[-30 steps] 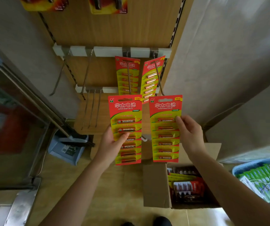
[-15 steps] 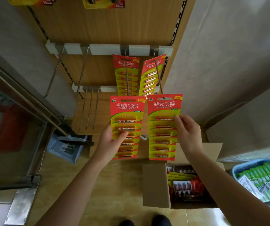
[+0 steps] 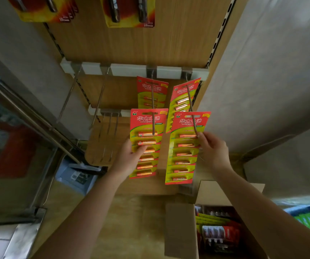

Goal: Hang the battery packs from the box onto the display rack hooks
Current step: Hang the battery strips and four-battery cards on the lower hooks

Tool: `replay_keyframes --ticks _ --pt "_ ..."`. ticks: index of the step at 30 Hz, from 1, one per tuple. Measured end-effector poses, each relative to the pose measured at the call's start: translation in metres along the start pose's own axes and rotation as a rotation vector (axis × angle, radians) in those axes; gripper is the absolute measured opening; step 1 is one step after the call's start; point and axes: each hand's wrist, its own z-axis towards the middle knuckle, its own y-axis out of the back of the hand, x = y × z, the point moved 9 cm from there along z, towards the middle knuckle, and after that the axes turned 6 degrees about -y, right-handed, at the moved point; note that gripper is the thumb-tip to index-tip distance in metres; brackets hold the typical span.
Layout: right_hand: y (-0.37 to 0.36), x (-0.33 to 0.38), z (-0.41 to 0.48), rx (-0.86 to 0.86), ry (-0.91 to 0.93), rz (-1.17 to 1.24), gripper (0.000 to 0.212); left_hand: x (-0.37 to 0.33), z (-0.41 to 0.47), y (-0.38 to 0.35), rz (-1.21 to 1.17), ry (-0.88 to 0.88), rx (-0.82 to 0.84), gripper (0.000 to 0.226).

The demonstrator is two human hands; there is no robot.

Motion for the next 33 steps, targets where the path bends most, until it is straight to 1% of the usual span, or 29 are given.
replay_keyframes --ticks 3,5,11,16,18,20,23,26,28,30,32,33 --pt "0.004 0.013 0.019 -0.084 0.029 -0.066 0.026 -0.007 0.026 0.0 0.025 0.01 -0.011 0.02" --pt "0.002 0.017 0.033 -0.099 0.017 -0.072 0.027 -0.009 0.041 0.0 0.066 0.041 -0.009 0.02" --pt "-0.004 0.036 0.068 -0.107 0.012 -0.137 0.03 -0.009 0.074 0.002 0.082 0.106 -0.017 0.027" --pt "-0.01 0.038 0.08 -0.077 -0.03 -0.077 0.028 -0.005 0.095 0.006 0.083 0.12 -0.025 0.027" --pt "-0.013 0.037 0.082 -0.06 -0.045 -0.095 0.028 0.0 0.102 0.008 0.094 0.128 -0.062 0.026" --pt "-0.013 0.035 0.082 -0.059 -0.069 -0.081 0.026 0.005 0.105 0.013 0.146 0.117 -0.133 0.025" --pt "-0.007 0.027 0.077 -0.076 -0.107 -0.054 0.028 0.008 0.098 0.022 0.304 0.073 -0.255 0.032" --pt "0.0 0.01 0.065 -0.073 -0.128 -0.089 0.029 0.01 0.077 0.017 0.492 0.072 -0.284 0.04" --pt "0.0 -0.006 0.052 -0.027 -0.147 -0.152 0.027 0.007 0.058 0.007 0.558 0.013 -0.274 0.033" --pt "0.001 -0.025 0.038 0.019 -0.172 -0.214 0.026 0.006 0.039 -0.003 0.548 -0.039 -0.292 0.023" --pt "0.007 -0.049 0.022 0.052 -0.196 -0.238 0.024 0.01 0.021 -0.017 0.558 -0.045 -0.273 0.018" --pt "0.011 -0.061 0.014 0.068 -0.207 -0.241 0.024 0.012 0.013 -0.028 0.58 -0.043 -0.237 0.017"
